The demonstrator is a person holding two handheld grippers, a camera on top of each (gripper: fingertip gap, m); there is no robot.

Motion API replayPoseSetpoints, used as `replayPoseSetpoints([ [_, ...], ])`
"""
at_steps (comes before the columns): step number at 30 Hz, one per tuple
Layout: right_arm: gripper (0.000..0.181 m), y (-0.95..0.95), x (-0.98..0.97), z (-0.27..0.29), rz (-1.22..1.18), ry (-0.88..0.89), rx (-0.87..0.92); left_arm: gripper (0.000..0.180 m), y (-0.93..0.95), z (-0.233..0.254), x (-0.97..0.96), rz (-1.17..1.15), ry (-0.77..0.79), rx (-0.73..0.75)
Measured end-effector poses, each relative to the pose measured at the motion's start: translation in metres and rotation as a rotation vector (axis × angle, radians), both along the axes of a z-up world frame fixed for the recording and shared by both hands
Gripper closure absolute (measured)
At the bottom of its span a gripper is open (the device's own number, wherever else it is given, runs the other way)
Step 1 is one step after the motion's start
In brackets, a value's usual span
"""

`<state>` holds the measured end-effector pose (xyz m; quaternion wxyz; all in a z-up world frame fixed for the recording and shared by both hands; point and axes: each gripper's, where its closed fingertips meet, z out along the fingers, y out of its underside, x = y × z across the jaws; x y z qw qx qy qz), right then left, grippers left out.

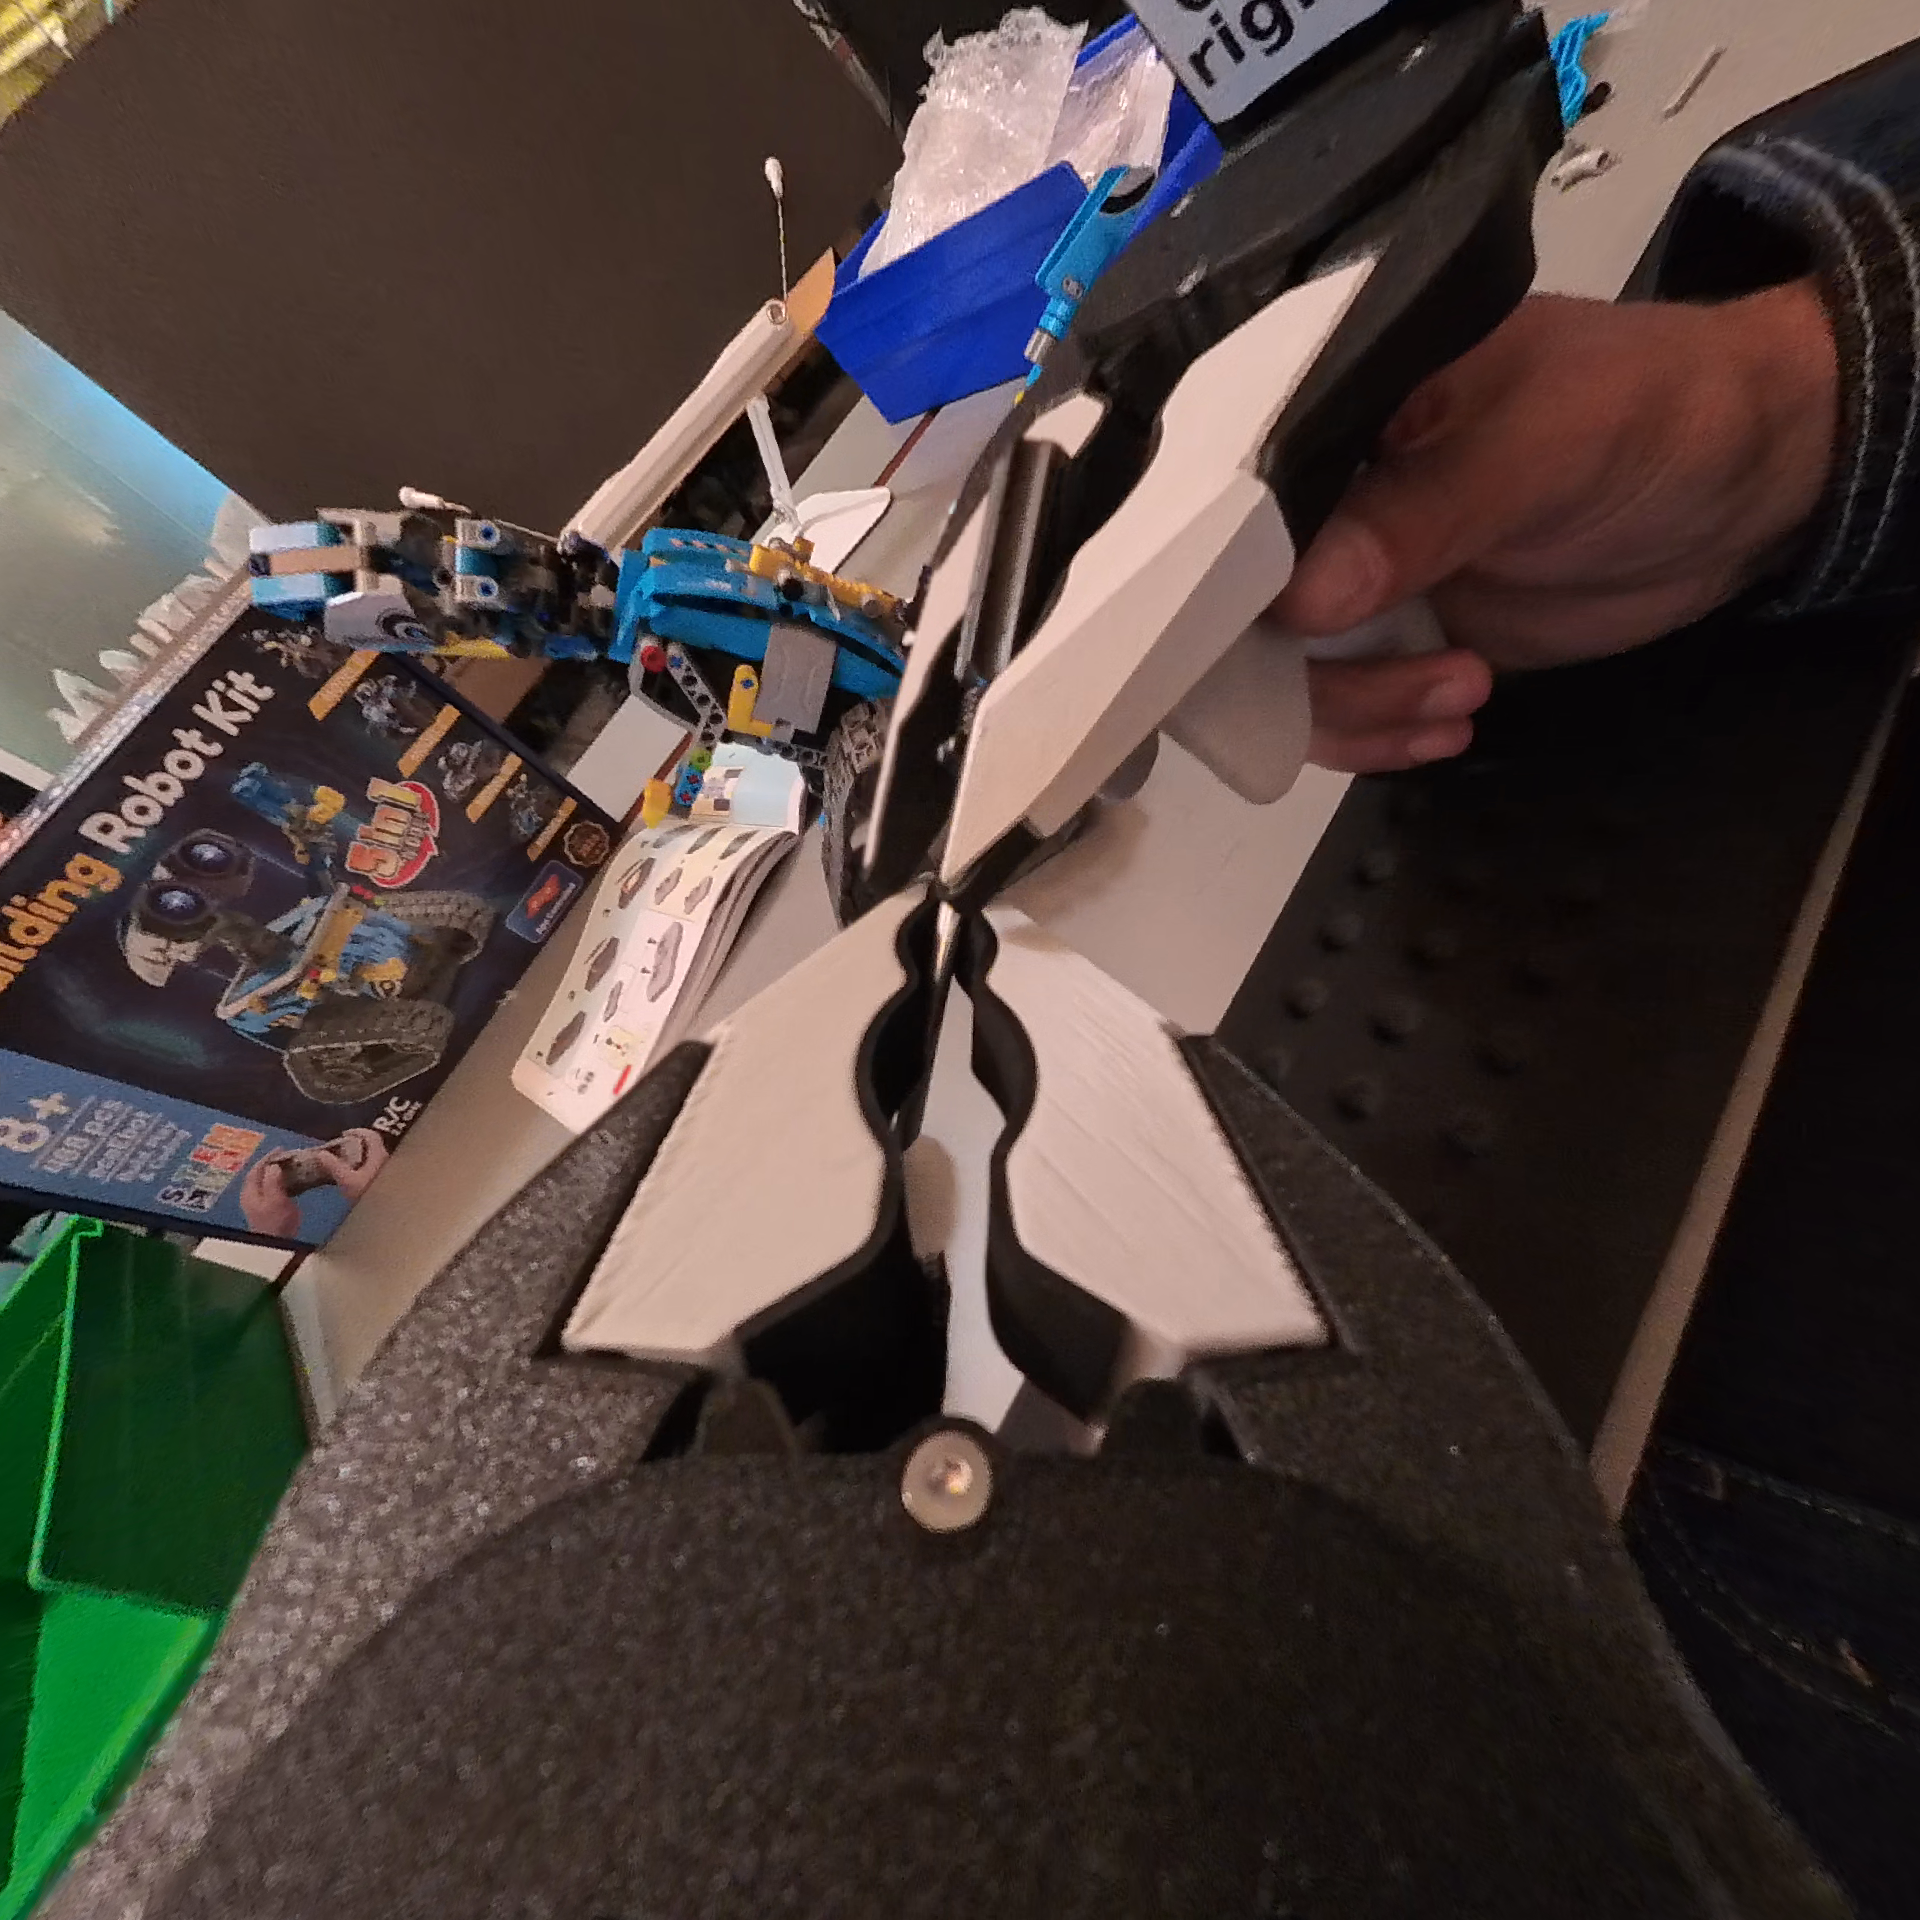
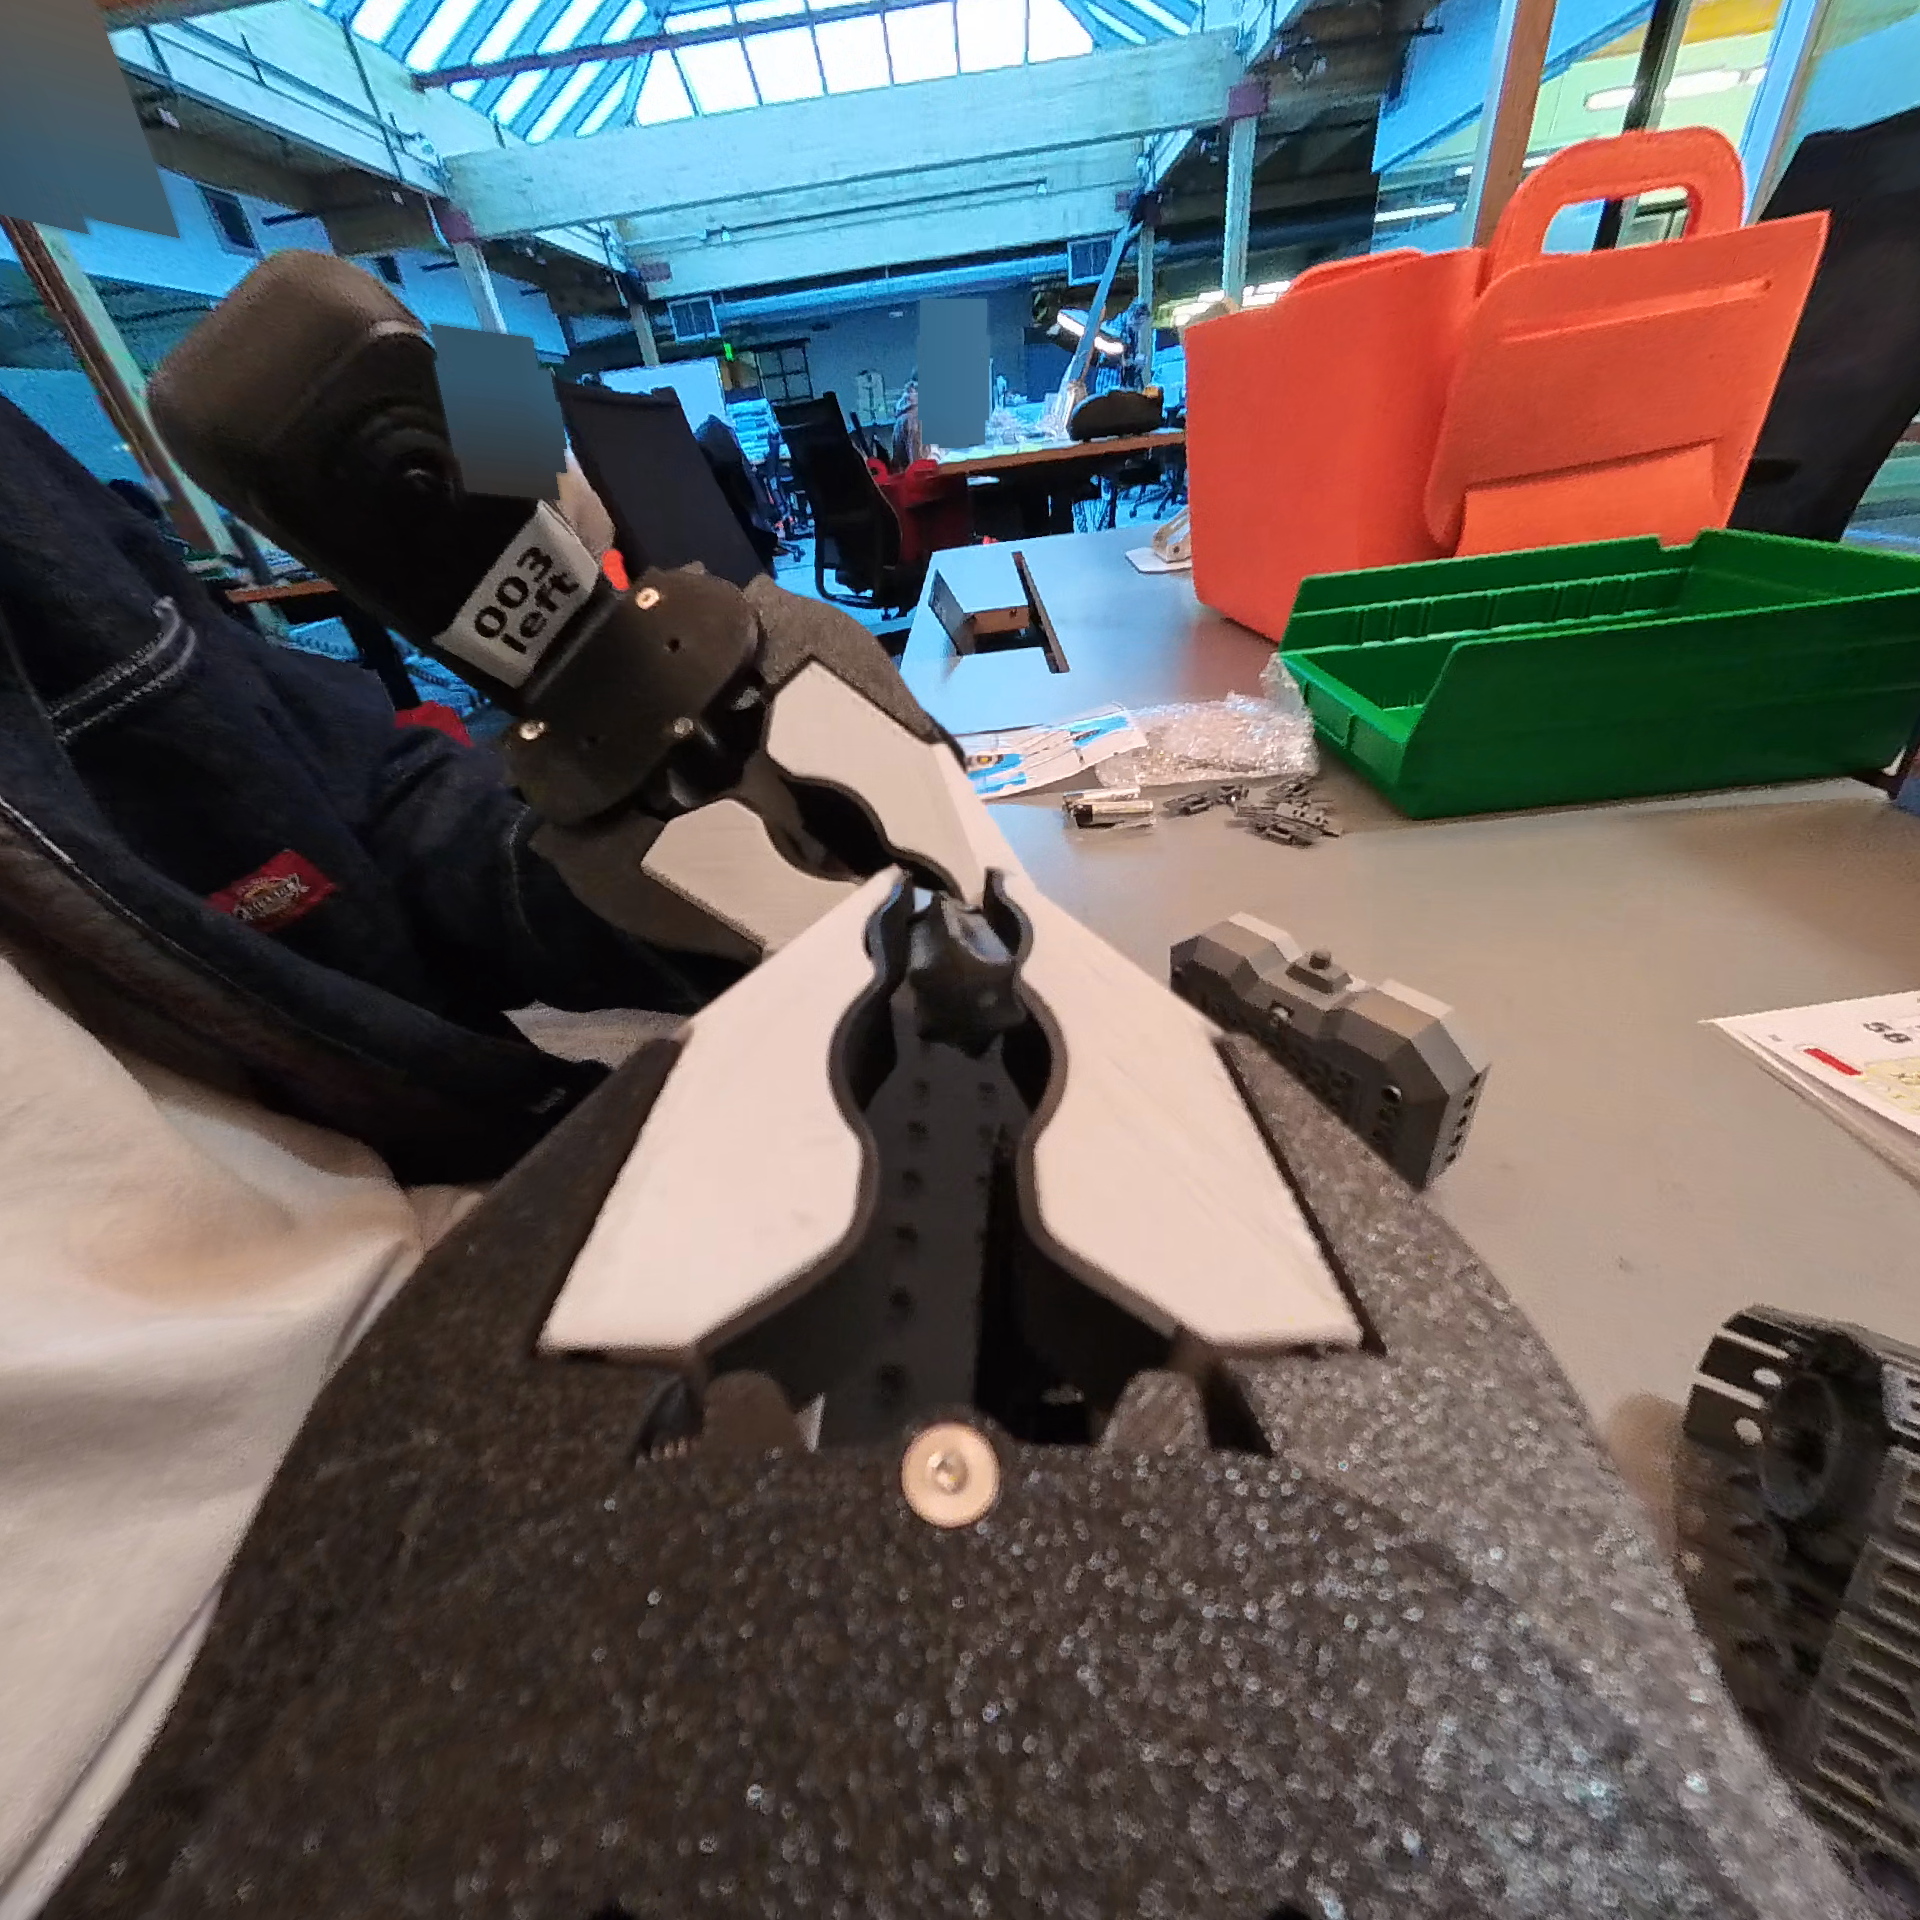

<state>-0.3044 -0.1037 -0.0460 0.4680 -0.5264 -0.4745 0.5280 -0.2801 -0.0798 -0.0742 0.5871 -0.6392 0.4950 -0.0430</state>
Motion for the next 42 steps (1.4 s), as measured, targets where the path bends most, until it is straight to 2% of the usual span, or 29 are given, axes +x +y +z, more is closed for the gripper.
replayPoseSetpoints([
  [2,0.169,0.004,0.002,-0.004,-0.014,-0.011,-0.014,0.180,0.002,-0.003,-0.004,0.023,0.018,0.017],
  [5,0.169,0.016,0.011,-0.005,-0.064,-0.011,-0.024,0.167,0.002,-0.002,-0.014,0.039,0.021,0.051],
  [8,0.169,0.015,0.012,-0.006,-0.056,-0.008,-0.044,0.168,0.000,-0.005,-0.016,0.025,0.017,0.046],
  [11,0.170,0.012,0.007,-0.013,-0.057,-0.052,-0.014,0.177,-0.001,-0.008,-0.018,0.018,0.053,0.070],
  [14,0.169,0.003,0.006,-0.014,-0.003,-0.038,-0.017,0.179,-0.010,-0.017,-0.015,-0.056,0.074,0.035],
  [20,0.167,-0.004,0.002,-0.018,0.071,-0.045,-0.050,0.179,-0.009,-0.024,-0.018,-0.078,0.141,0.069],
  [25,0.159,-0.005,-0.003,-0.023,0.046,-0.075,0.039,0.180,-0.010,-0.029,-0.023,-0.103,0.213,0.064],
  [28,0.166,0.000,0.001,-0.023,-0.002,-0.092,0.108,0.180,-0.008,-0.036,-0.031,-0.111,0.275,0.051],
  [42,0.169,-0.003,-0.001,-0.036,-0.016,-0.188,0.220,0.179,-0.014,-0.038,-0.045,-0.134,0.292,-0.005],
])
